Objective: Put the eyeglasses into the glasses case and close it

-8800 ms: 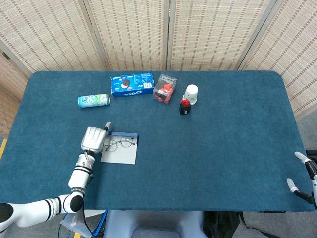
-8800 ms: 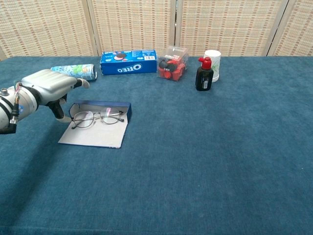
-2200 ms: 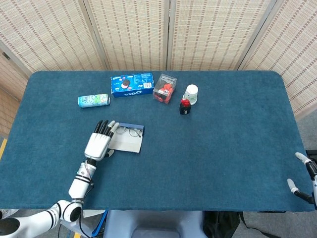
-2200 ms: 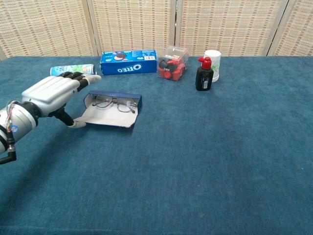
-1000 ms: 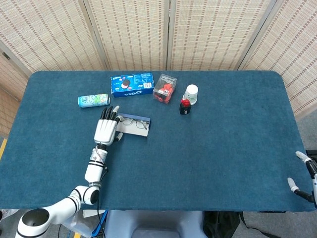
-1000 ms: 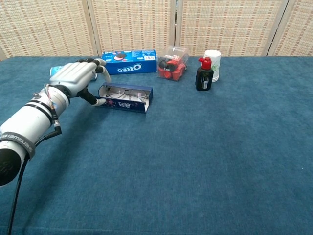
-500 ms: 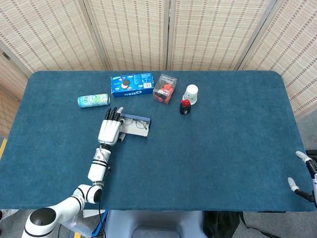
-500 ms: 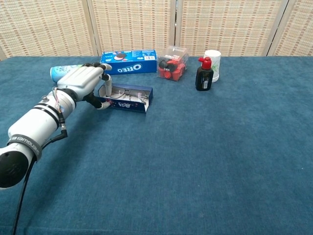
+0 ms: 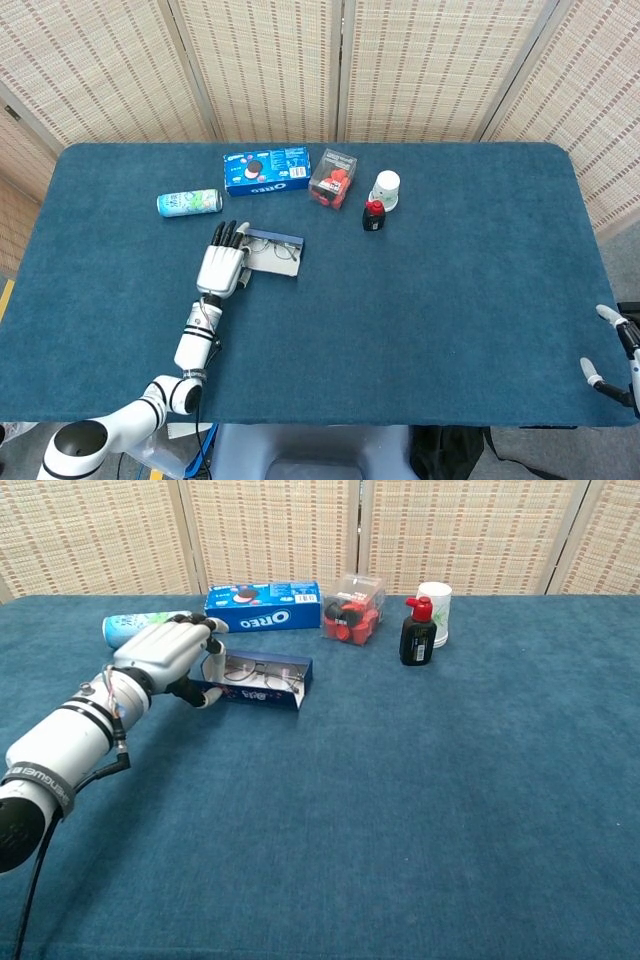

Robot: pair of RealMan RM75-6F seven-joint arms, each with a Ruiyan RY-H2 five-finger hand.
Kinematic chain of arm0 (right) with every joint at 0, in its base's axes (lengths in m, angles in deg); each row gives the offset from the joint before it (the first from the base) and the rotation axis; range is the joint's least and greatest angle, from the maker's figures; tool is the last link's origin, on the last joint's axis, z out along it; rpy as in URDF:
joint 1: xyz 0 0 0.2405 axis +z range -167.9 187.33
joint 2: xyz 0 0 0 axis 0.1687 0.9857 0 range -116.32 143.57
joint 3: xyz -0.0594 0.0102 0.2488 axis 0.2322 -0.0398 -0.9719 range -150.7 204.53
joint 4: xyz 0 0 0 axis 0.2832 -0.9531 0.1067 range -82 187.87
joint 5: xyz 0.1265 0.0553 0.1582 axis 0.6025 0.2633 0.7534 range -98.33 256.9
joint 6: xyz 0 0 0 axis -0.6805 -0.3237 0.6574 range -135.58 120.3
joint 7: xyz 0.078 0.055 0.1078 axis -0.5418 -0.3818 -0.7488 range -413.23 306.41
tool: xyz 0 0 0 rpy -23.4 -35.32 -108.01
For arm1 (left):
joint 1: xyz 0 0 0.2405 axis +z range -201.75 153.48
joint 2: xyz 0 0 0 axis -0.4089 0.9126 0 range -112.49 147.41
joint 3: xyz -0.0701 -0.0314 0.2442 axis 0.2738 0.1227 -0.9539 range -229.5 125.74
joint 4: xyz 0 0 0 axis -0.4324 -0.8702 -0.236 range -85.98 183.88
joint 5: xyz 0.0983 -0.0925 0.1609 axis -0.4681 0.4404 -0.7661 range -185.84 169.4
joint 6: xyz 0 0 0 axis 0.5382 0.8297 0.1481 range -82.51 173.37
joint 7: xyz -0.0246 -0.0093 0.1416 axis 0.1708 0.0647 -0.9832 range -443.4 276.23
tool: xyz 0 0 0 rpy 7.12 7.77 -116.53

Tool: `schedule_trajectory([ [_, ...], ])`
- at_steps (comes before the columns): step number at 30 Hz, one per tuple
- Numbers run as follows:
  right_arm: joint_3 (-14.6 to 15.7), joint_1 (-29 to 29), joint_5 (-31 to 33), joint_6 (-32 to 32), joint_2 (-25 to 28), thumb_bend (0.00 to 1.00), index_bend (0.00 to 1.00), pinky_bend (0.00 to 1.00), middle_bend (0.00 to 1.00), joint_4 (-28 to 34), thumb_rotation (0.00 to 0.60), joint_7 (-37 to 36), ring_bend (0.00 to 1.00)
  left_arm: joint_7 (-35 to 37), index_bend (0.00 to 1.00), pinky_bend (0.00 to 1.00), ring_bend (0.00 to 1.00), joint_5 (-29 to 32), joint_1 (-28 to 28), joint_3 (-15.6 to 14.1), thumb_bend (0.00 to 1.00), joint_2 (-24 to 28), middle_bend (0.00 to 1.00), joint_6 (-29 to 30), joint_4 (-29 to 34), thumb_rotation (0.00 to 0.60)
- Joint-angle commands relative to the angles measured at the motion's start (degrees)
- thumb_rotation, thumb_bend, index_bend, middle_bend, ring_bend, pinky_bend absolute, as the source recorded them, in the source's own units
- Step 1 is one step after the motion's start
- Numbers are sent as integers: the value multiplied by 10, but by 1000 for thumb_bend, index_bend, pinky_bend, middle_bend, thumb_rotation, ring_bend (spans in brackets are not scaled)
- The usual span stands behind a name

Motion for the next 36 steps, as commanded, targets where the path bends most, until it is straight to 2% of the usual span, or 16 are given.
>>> schedule_trajectory([
  [1,0,0,0,0,0,295,164,70,244,0,600,0,164,6,628,0,19,-5,5,-5,434,6,149,5,11,600],
  [10,1,-2,-5,-6,2,296,164,70,243,9,600,8,164,34,654,0,32,-30,42,-37,456,60,181,21,79,600],
  [23,4,-4,-19,-19,7,296,164,70,244,31,600,28,165,81,645,0,32,-92,123,-118,456,217,181,53,257,600],
  [30,6,-6,-25,-25,9,296,164,70,243,43,600,39,164,103,645,0,32,-143,140,-151,456,282,181,77,298,600],
  [36,8,-8,-28,-28,11,296,164,70,244,50,600,45,164,114,621,0,32,-157,134,-162,455,326,181,54,325,600],
])
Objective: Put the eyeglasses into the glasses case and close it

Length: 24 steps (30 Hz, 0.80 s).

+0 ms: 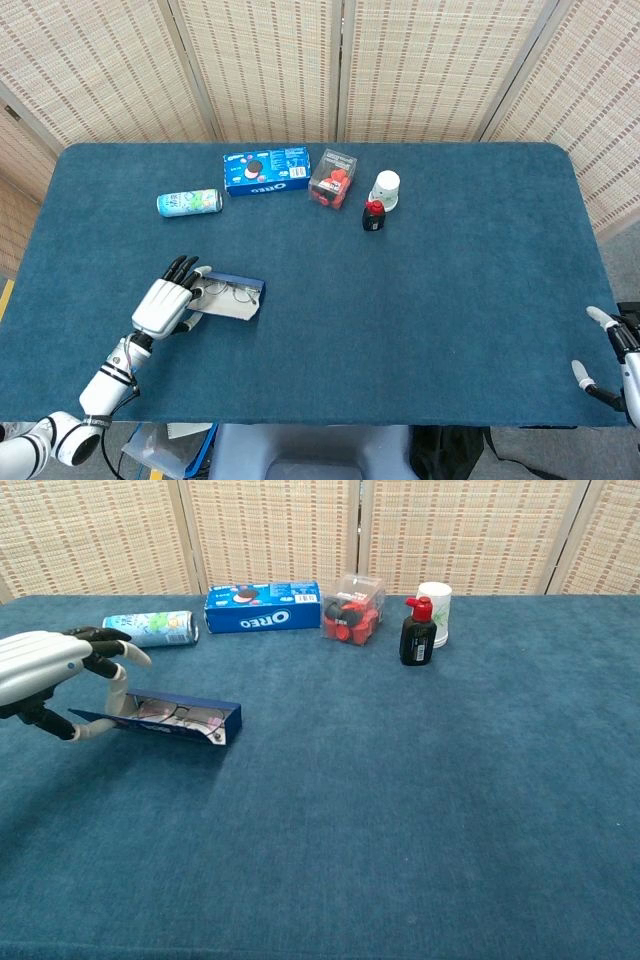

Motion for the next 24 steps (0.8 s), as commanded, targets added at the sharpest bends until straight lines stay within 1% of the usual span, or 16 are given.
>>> schedule_trajectory([
  [1,0,-1,-1,-1,0,296,164,70,243,2,600,1,164,5,616,0,32,-2,-6,-2,454,19,181,-18,17,600],
  [8,2,-2,-3,-4,0,296,164,70,244,3,600,3,165,-15,602,0,32,27,-35,17,452,43,179,-82,44,600],
  [14,3,-3,-5,-6,-2,296,164,70,243,2,600,2,164,-28,596,0,32,59,-56,38,452,54,179,-122,54,600],
  [20,3,-4,-4,-5,-4,296,164,70,243,0,600,1,165,-50,586,0,32,115,-73,61,449,57,179,-166,55,600],
  [24,4,-4,-6,-5,-5,296,164,70,243,-1,600,0,165,-75,579,0,31,161,-86,76,449,48,178,-191,44,600],
])
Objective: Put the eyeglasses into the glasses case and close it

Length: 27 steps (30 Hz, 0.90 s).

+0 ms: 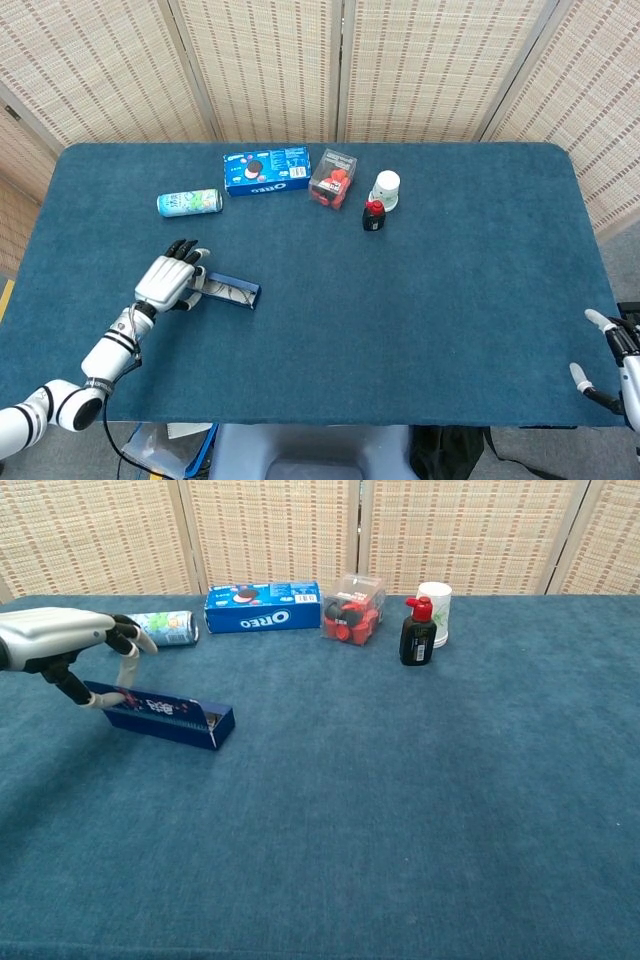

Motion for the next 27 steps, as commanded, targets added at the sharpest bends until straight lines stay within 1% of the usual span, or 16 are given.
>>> schedule_trajectory([
  [1,0,0,0,0,0,297,164,70,244,-1,600,-1,165,-24,576,0,31,42,-13,16,449,-8,177,-25,-11,600],
  [5,1,-2,0,-1,-1,296,164,70,244,-3,600,-2,165,-48,545,0,31,86,-25,26,449,-14,163,-46,-19,600],
  [13,1,-3,2,-1,-2,296,164,70,243,-6,600,-6,164,-97,501,0,26,164,-49,42,446,-35,156,-63,-38,600],
  [22,1,-4,5,0,-2,296,164,70,244,-10,600,-11,164,-142,480,0,20,238,-75,48,444,-71,155,-71,-86,600],
  [25,1,-5,5,-1,-2,296,164,70,244,-12,600,-13,164,-153,411,0,5,255,-79,51,443,-85,142,-60,-100,600],
  [27,1,-6,6,-1,-1,296,164,70,243,-13,600,-14,164,-162,324,0,0,266,-81,52,427,-93,115,-53,-106,600],
])
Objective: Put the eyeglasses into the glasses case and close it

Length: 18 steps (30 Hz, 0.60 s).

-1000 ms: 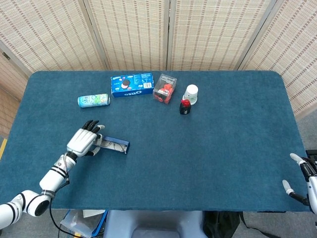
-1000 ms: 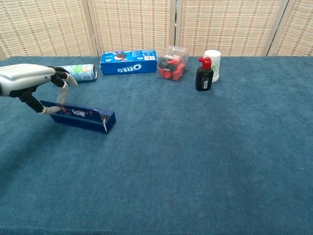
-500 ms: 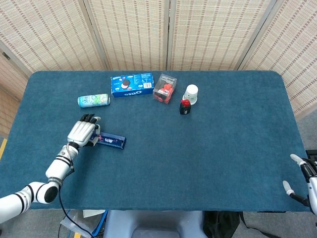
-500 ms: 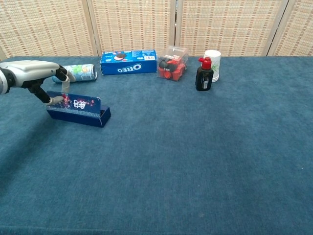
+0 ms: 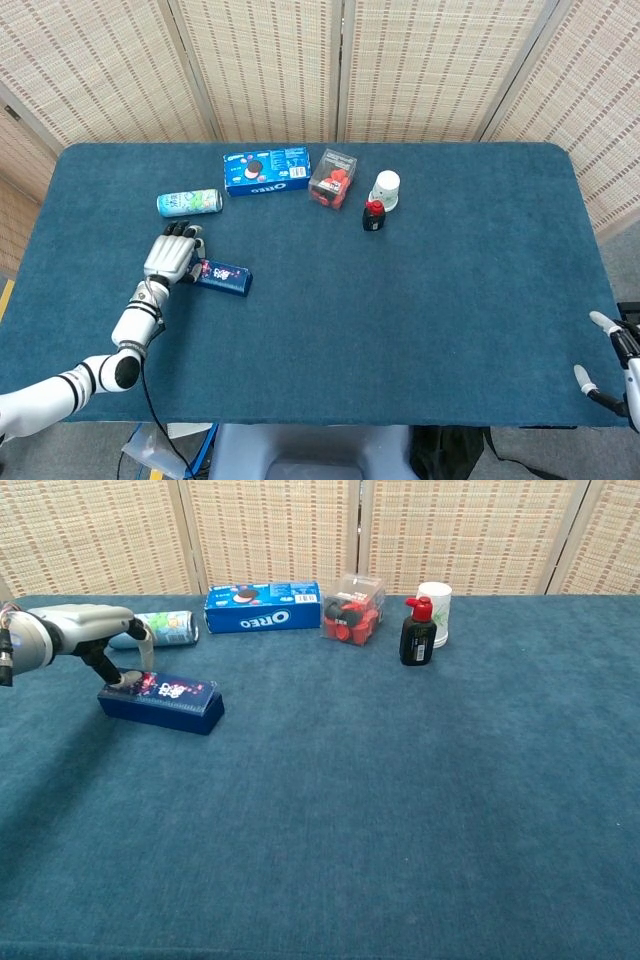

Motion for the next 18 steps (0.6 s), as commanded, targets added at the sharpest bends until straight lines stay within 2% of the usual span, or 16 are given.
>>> schedule_trajectory([
  [1,0,-1,1,0,0,296,164,70,243,-1,600,-1,164,-15,279,0,0,14,-5,2,414,-11,94,12,-10,600],
  [4,0,-1,1,0,0,295,164,70,244,-2,600,-3,164,-34,155,0,0,23,-8,1,380,-21,24,26,-18,600],
  [7,0,0,2,1,0,296,164,70,244,-3,600,-5,164,-37,67,0,0,30,-8,6,362,-23,0,37,-14,600],
  [12,-2,0,2,1,1,296,164,70,243,-4,600,-7,165,-27,47,0,0,29,3,12,361,4,0,49,29,600],
  [18,-2,3,2,5,3,296,164,70,243,-5,600,-7,165,-14,60,0,0,13,38,5,361,60,0,92,128,600],
])
